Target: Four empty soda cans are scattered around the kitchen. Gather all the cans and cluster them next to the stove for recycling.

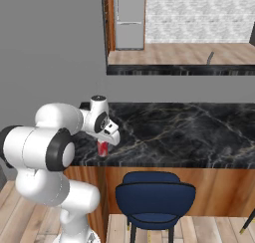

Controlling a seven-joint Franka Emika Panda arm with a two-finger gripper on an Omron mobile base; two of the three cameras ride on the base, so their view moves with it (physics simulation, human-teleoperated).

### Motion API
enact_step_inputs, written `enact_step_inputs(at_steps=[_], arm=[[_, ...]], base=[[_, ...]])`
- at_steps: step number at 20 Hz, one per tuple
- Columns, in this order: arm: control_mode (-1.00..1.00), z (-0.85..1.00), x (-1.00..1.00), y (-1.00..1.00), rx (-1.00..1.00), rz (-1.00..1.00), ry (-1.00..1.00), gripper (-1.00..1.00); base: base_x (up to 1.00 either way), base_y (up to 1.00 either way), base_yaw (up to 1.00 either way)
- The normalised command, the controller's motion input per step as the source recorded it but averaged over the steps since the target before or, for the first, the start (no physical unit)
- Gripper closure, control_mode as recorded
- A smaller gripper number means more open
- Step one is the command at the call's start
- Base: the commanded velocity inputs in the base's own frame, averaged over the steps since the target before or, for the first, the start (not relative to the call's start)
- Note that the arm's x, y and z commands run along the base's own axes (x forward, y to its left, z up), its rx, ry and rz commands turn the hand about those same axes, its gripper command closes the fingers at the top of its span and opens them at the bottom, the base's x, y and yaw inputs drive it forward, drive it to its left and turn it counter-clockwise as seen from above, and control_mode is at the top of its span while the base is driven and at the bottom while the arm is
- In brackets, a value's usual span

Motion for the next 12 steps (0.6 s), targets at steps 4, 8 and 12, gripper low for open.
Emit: enact_step_inputs(at_steps=[4,8,12], arm=[[-1.00,-0.05,-0.02,0.00,0.00,-0.06,0.00,-1.00],[-1.00,-0.04,-0.02,0.01,0.00,-0.07,0.00,-1.00],[-1.00,-0.05,0.00,0.03,0.00,-0.07,0.00,1.00]], base=[[0.00,0.00,0.00],[0.00,0.00,0.00],[0.00,0.00,0.00]])
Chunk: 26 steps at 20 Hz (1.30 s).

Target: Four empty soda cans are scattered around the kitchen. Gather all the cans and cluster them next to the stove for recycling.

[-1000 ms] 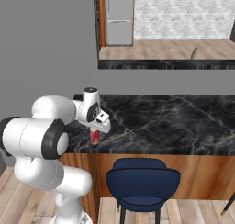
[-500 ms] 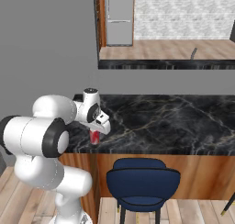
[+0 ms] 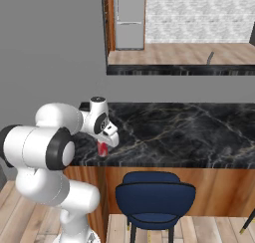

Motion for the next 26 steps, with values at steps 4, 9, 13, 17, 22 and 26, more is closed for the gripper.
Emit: enact_step_inputs(at_steps=[4,9,13,17,22,26], arm=[[-1.00,-0.08,0.00,0.02,0.00,-0.07,0.01,1.00],[-1.00,-0.05,-0.03,0.00,0.00,-0.07,0.02,1.00],[-1.00,0.07,-0.13,0.00,0.00,-0.02,0.00,1.00],[-1.00,0.26,-0.24,0.00,0.00,0.00,0.00,1.00],[-1.00,0.30,-0.25,0.00,0.00,0.00,0.00,1.00],[-1.00,0.20,-0.26,0.00,0.00,0.00,0.00,1.00]], base=[[0.00,0.00,0.00],[0.00,0.00,0.00],[0.00,0.00,0.00],[0.00,0.00,0.00],[0.00,0.00,0.00],[0.00,0.00,0.00]])
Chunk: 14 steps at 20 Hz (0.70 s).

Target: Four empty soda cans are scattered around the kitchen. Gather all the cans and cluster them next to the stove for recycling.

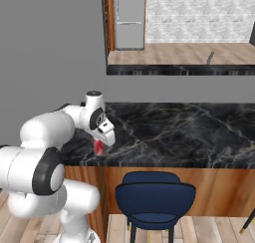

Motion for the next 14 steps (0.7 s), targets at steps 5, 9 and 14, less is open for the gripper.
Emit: enact_step_inputs(at_steps=[5,9,14], arm=[[-1.00,0.17,-0.28,0.00,0.00,0.05,0.00,1.00],[-1.00,0.13,-0.29,0.01,0.00,0.09,-0.03,1.00],[-1.00,0.17,-0.26,0.02,0.00,0.12,-0.05,1.00]], base=[[0.00,0.00,0.00],[0.00,0.00,0.00],[0.00,0.00,0.00]])
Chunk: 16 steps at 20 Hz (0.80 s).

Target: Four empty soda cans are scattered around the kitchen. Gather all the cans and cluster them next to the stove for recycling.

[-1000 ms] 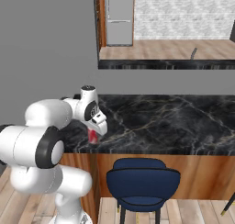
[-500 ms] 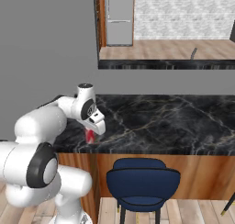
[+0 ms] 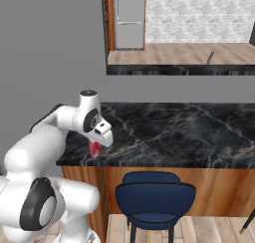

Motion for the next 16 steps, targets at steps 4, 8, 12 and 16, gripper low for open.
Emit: enact_step_inputs(at_steps=[4,8,12,16], arm=[[-1.00,0.16,-0.24,0.02,0.00,0.11,0.00,1.00],[-1.00,0.12,-0.20,0.04,0.00,0.17,-0.01,1.00],[-1.00,0.03,-0.16,0.04,0.00,0.20,-0.08,1.00],[-1.00,0.00,0.00,0.01,-0.01,0.00,0.00,1.00]], base=[[0.00,0.00,0.00],[0.00,0.00,0.00],[0.00,0.00,0.00],[0.00,0.00,0.00]])
